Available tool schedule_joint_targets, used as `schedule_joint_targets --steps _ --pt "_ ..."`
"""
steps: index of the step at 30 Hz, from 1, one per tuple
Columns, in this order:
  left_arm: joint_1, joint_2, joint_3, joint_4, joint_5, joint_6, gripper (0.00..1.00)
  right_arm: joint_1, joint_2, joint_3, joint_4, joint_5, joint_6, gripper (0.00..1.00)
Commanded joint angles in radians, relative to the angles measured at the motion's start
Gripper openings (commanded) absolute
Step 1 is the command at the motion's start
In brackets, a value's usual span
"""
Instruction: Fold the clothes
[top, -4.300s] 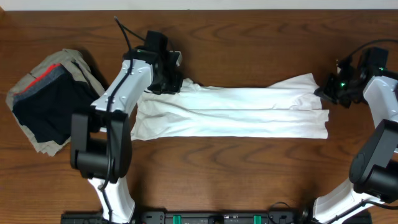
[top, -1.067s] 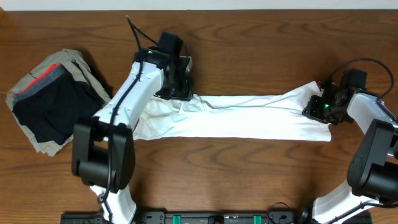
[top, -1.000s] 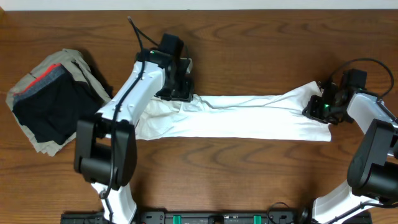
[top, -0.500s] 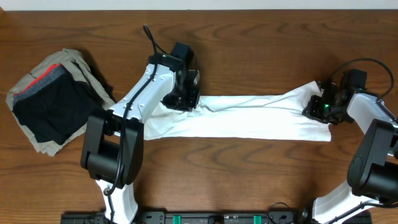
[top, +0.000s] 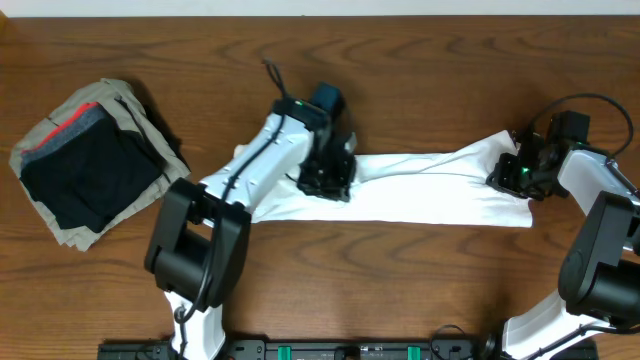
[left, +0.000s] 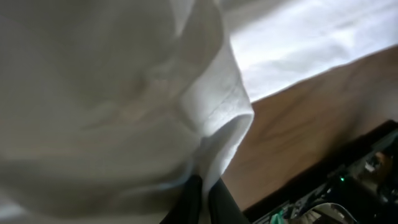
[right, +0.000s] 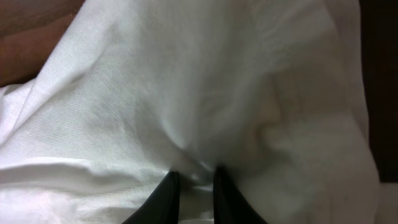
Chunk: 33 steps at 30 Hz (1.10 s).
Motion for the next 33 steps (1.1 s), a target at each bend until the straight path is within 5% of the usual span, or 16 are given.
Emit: schedule_joint_targets --steps 1,20,23,27,33 --pt "-0.037 0.006 -0.006 0.005 0.029 -0.019 0.06 0.005 0.016 -0.029 -0.016 0.038 0.014 0.18" --pt "-0.061 0.006 -0.006 0.032 -0.251 -0.019 0.22 0.005 0.016 -0.029 -0.024 0.038 0.014 0.18" --pt "-0.056 0.006 -0.003 0.063 -0.351 -0.018 0.24 0.005 0.016 -0.029 -0.023 0.038 0.014 0.18" --pt "-0.032 0.006 0.025 0.130 -0.436 -0.012 0.39 0.005 0.016 -0.029 -0.023 0.038 0.014 0.18" --pt "-0.012 0.007 0.024 0.222 -0.440 -0.011 0.41 0.005 0.016 -0.029 -0.023 0.050 0.014 0.18"
